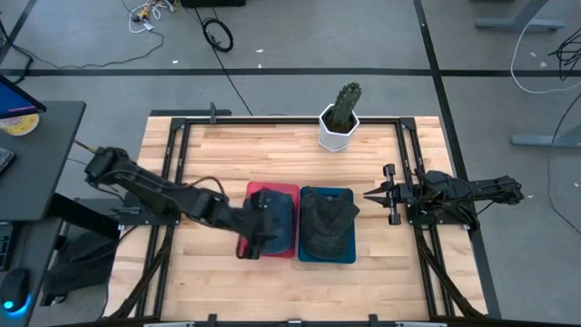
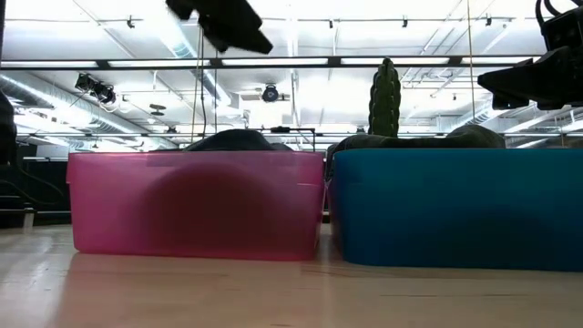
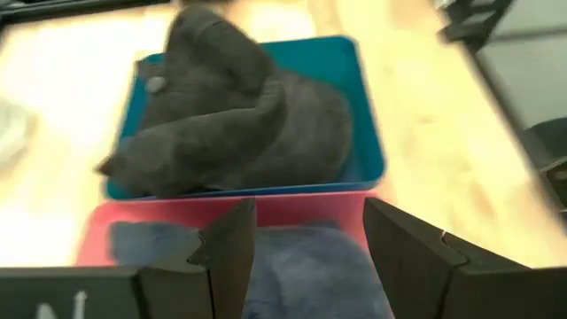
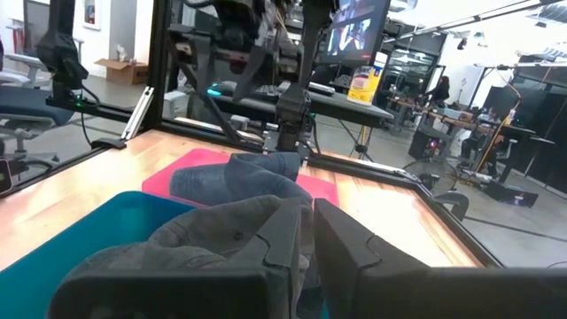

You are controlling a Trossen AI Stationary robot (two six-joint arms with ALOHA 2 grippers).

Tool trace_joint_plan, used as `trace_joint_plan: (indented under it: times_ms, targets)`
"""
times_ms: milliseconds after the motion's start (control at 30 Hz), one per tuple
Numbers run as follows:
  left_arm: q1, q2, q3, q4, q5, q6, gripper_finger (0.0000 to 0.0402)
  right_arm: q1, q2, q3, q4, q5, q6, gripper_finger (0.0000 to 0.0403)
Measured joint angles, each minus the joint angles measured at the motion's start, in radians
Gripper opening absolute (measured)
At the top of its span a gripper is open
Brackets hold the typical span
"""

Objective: Pick & Place hat
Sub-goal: Return to Home Position

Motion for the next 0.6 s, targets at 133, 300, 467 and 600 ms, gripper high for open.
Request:
trace_joint_plan:
  times_ms: [133,300,467,600]
  targets:
    - [0.008,-0.078,-0.167,0.202,0.064,-0.007,0.0213,0.000,0.000,0.000,0.000,0.000,0.000,0.0039]
    - [-0.007,-0.176,-0.315,0.279,0.062,-0.069,0.0213,0.000,0.000,0.000,0.000,0.000,0.000,0.0039]
    - [-0.025,-0.264,-0.481,0.452,0.044,-0.070,0.0213,0.000,0.000,0.000,0.000,0.000,0.000,0.0039]
    - [-0.028,-0.317,-0.588,0.527,0.006,-0.104,0.0213,0.000,0.000,0.000,0.001,0.000,0.000,0.0039]
